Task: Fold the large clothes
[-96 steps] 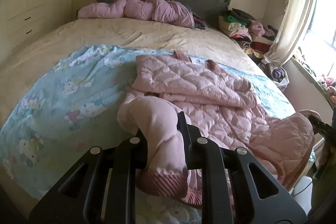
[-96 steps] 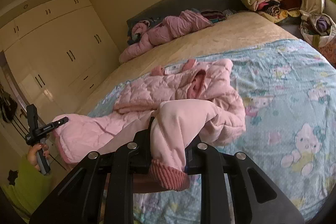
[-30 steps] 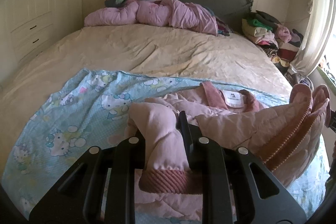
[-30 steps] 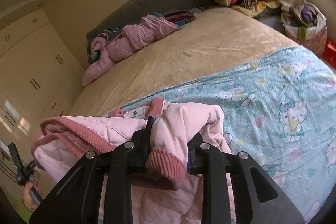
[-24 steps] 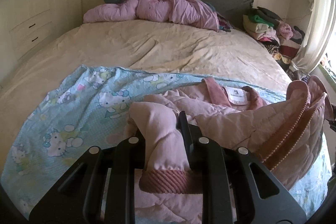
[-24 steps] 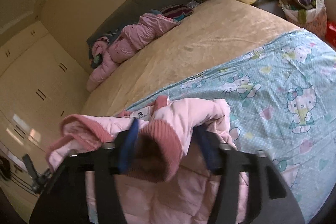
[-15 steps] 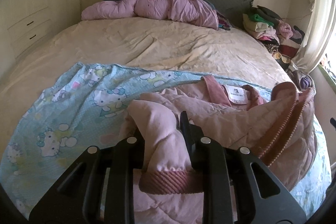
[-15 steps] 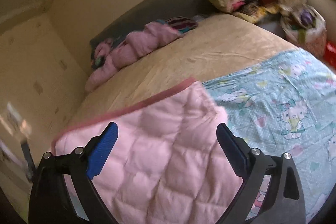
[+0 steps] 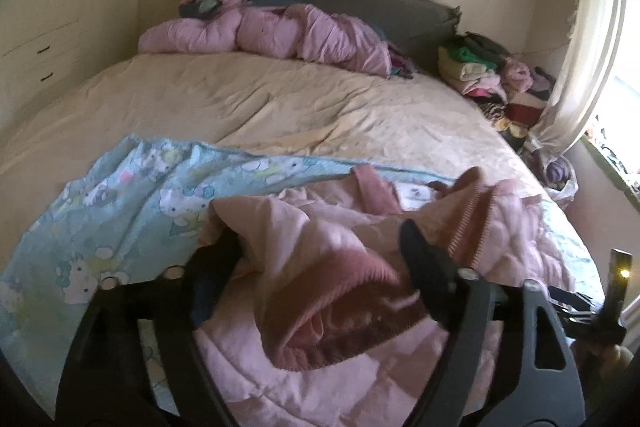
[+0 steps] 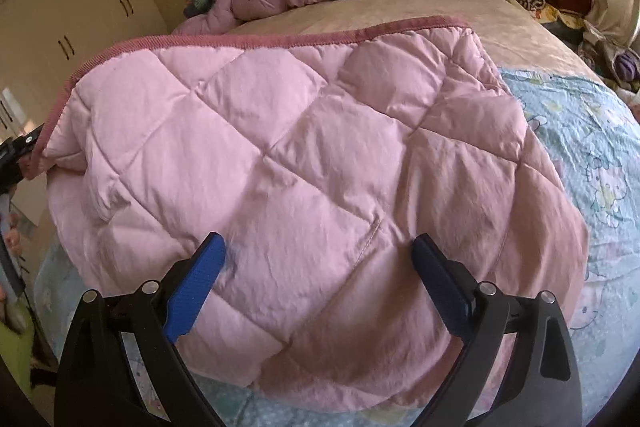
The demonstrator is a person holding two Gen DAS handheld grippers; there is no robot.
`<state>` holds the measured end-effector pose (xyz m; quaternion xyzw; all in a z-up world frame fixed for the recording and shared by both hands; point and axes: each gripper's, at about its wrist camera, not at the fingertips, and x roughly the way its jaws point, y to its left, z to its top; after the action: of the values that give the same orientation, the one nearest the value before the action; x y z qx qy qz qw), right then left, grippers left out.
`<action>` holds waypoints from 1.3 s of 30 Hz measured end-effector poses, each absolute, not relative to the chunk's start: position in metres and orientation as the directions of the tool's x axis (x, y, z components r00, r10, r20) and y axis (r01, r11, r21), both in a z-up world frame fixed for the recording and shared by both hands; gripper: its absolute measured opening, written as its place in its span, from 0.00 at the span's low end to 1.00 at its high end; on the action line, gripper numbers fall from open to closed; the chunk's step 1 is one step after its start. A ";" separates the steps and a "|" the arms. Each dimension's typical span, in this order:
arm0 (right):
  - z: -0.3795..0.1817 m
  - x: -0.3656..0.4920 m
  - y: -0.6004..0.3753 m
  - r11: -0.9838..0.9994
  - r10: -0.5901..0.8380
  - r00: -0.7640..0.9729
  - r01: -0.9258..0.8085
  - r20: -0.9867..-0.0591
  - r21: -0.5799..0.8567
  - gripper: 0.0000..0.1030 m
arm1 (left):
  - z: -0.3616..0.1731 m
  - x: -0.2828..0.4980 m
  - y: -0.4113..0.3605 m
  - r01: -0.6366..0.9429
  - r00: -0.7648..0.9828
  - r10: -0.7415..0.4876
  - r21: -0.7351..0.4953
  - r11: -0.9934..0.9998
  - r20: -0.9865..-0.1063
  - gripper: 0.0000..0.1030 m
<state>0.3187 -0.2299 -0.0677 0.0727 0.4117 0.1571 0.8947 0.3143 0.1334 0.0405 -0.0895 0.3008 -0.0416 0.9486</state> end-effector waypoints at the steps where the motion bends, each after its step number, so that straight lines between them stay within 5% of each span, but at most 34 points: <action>1: -0.065 0.318 -0.231 0.939 0.343 0.614 -0.224 -0.711 0.260 0.91 | 0.044 0.310 0.133 0.027 0.827 -0.128 -0.189 0.982 -0.547 0.85; 7: -0.044 0.316 -0.268 0.954 0.293 0.691 -0.170 -0.661 0.245 0.91 | 0.060 0.282 0.137 -0.025 0.892 -0.022 -0.098 0.995 -0.451 0.91; 13: -0.047 0.334 -0.315 0.990 0.105 0.722 -0.014 -0.684 0.138 0.91 | 0.004 0.303 0.164 -0.108 0.788 0.020 -0.106 0.989 -0.616 0.91; 18: -0.071 0.344 -0.337 0.986 0.106 0.688 0.020 -0.718 0.165 0.90 | -0.043 0.313 0.174 -0.110 0.715 -0.033 -0.159 0.981 -0.699 0.91; 21: -0.080 0.347 -0.343 0.976 0.165 0.679 -0.007 -0.715 0.218 0.74 | -0.057 0.318 0.166 -0.074 0.690 -0.076 -0.174 0.982 -0.720 0.91; 23: -0.084 0.346 -0.338 0.978 0.155 0.677 -0.004 -0.720 0.206 0.52 | -0.061 0.320 0.166 -0.073 0.691 -0.084 -0.186 0.980 -0.718 0.90; 24: -0.083 0.345 -0.335 0.980 0.154 0.681 -0.011 -0.716 0.201 0.44 | -0.062 0.320 0.167 -0.087 0.696 -0.078 -0.192 0.977 -0.713 0.72; 25: -0.082 0.345 -0.333 0.979 0.161 0.685 -0.020 -0.710 0.203 0.28 | -0.061 0.319 0.167 -0.102 0.702 -0.054 -0.176 0.979 -0.710 0.35; 27: -0.070 0.341 -0.328 0.982 0.149 0.711 -0.022 -0.687 0.190 0.21 | -0.053 0.319 0.164 -0.105 0.723 -0.028 -0.150 0.983 -0.690 0.23; 34: -0.030 0.362 -0.333 0.976 0.113 0.786 0.027 -0.607 0.216 0.17 | -0.008 0.341 0.158 -0.093 0.786 0.019 -0.087 0.992 -0.618 0.17; 39: -0.038 0.398 -0.328 0.981 0.039 0.774 0.090 -0.632 0.171 0.17 | -0.011 0.371 0.148 -0.100 0.775 0.076 -0.002 0.995 -0.627 0.17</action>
<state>0.3982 -0.3280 -0.0375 0.0964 0.3357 -0.0137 0.9369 0.3713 0.1484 -0.0113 -0.0178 0.3321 0.0469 0.9419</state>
